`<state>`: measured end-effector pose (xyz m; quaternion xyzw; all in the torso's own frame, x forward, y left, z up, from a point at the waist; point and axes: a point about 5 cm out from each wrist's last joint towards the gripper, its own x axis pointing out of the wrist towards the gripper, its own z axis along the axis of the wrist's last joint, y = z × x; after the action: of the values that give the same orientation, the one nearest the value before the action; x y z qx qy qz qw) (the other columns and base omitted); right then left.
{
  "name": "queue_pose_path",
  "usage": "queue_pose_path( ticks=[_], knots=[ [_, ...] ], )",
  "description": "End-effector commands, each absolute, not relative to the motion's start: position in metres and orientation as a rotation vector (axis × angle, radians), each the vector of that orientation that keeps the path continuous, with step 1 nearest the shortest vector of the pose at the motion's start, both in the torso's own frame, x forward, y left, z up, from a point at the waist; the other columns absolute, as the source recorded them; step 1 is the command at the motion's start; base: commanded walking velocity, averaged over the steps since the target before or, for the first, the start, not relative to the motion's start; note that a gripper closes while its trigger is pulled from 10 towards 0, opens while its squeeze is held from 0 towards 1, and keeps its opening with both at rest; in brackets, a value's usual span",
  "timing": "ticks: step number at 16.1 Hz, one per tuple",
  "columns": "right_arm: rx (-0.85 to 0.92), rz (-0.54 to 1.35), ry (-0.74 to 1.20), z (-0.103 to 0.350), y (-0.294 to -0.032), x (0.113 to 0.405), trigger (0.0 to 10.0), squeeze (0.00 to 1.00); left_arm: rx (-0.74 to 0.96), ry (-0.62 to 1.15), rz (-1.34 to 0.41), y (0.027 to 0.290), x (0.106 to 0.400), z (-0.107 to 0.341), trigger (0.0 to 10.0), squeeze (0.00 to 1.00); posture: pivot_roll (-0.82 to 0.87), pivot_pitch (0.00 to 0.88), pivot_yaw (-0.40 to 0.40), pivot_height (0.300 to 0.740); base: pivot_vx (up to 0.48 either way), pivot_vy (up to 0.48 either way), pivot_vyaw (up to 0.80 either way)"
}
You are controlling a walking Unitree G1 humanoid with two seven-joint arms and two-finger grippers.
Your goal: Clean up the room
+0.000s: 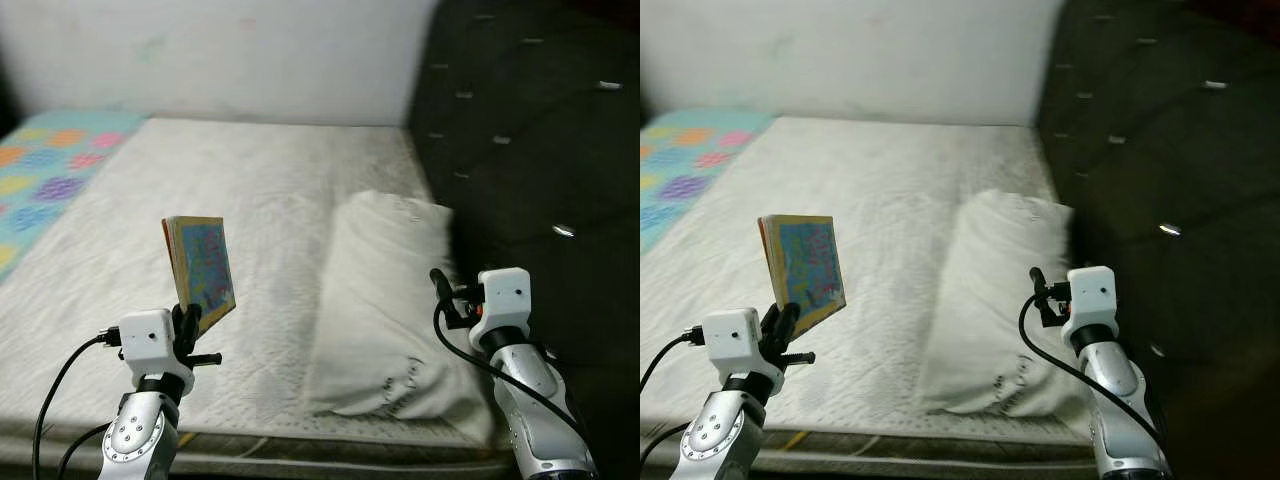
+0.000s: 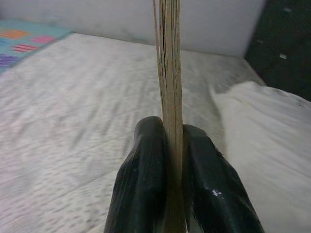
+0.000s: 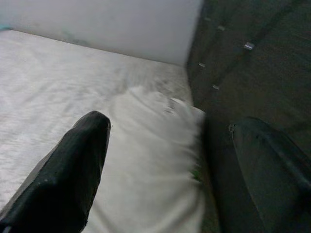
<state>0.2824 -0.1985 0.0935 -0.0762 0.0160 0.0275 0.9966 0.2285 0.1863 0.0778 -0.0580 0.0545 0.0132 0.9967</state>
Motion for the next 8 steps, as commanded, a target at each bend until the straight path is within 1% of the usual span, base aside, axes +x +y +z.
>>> queue_pose_path(
  ticks=[1,4,8],
  knots=[
    [-0.151,0.055,0.020,0.0974,-0.1989,0.2853,10.0,0.00,-0.118,0.069,0.024,0.1852,0.2335,0.0859,10.0,0.00,-0.14,0.000,-0.020,0.740,0.000,0.000,0.00],
    [-0.151,0.056,0.025,0.0966,-0.1989,0.2853,10.0,0.00,-0.120,0.068,0.028,0.1858,0.2338,0.0858,10.0,0.00,-0.14,0.000,-0.020,0.740,0.000,0.000,0.00],
    [-0.151,0.054,0.028,0.0965,-0.1990,0.2854,10.0,0.00,-0.130,0.064,0.028,0.1858,0.2347,0.0863,10.0,0.00,-0.14,0.000,-0.020,0.740,0.000,0.000,-0.80]
  ],
)
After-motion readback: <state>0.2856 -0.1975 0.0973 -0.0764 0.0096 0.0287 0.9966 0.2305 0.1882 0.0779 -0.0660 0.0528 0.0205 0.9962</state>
